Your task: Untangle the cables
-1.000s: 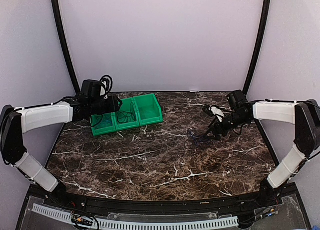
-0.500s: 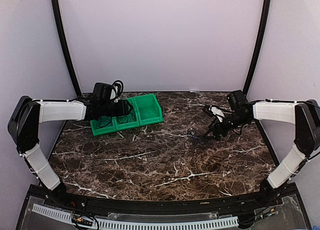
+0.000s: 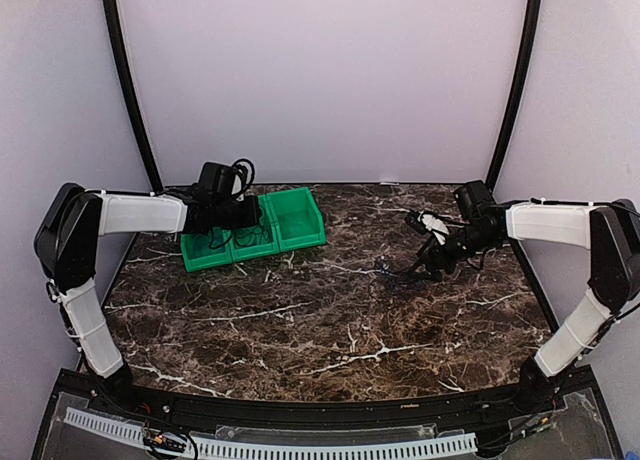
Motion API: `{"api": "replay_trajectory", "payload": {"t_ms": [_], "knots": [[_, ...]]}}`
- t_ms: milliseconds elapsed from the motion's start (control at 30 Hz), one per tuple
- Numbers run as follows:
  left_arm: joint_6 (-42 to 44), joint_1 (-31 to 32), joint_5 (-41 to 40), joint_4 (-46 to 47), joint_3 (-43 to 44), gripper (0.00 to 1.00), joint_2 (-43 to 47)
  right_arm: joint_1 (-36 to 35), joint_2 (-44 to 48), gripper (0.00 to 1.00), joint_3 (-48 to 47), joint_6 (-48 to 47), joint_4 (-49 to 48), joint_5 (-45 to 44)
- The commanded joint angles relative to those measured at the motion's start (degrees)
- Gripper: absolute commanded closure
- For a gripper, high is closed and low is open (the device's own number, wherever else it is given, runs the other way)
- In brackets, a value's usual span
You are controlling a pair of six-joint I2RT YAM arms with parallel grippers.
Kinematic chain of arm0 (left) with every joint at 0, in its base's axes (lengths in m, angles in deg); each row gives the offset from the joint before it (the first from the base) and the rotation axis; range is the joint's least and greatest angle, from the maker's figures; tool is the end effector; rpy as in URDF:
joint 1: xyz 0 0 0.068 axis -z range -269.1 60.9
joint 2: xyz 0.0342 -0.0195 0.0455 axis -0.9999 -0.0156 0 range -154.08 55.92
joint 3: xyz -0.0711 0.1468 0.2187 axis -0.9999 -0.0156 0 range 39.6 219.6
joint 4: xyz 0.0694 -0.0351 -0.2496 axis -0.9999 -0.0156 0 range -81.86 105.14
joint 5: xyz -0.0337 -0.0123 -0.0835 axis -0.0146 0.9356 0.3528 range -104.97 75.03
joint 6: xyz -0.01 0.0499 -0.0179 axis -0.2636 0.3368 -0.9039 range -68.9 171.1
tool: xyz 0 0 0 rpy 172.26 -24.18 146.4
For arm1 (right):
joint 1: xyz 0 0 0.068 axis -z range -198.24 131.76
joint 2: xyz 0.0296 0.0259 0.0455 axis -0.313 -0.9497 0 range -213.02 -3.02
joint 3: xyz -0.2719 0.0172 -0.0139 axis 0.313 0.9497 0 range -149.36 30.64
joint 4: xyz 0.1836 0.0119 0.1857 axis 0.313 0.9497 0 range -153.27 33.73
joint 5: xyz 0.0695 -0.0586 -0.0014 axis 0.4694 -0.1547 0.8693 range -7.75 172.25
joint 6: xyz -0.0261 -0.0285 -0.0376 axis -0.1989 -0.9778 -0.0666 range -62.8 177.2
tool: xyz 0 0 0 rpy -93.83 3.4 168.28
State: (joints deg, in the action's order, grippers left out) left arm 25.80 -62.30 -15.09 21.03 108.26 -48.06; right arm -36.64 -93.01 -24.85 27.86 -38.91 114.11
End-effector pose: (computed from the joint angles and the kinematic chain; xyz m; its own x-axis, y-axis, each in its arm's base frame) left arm 0.3694 -0.1866 0.2231 -0.5885 -0.1815 -0.7879 0.2188 0.9024 -0.3713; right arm 0.2879 0.1155 0.1989 -0.4498 -0.5882 -0.6721 -0.8574 0.4951 0.1406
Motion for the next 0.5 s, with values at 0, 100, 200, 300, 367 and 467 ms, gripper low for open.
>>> {"api": "replay_trajectory", "payload": {"t_ms": [0,100,200,300,367,467], "knots": [[-1.09,-0.03,-9.13,-2.89,1.54,1.0,-0.15,-0.28,-0.49,0.19,-1.21,-0.46,0.2,0.03],[-1.44,-0.6,-12.65,-4.93,2.15,1.0,-1.78,-0.33,-0.49,0.19,-1.21,-0.54,0.28,0.21],[-2.25,-0.85,-11.92,-5.52,3.41,1.0,-4.7,-0.42,-0.82,0.19,-1.41,-0.56,0.44,0.31],[-2.81,-0.88,-10.26,-5.54,4.75,1.0,-6.93,-0.5,-1.06,0.19,-1.7,-0.67,0.97,0.23],[-3.02,-0.88,-10.07,-7.06,5.56,1.0,-7.93,-0.5,-1.02,0.19,-1.79,-0.71,1.23,0.06],[-3.66,-0.88,-9.13,-7.46,5.67,1.0,-6.62,-0.5,-0.46,0.19,-1.62,-0.63,1.18,0.24]]}}
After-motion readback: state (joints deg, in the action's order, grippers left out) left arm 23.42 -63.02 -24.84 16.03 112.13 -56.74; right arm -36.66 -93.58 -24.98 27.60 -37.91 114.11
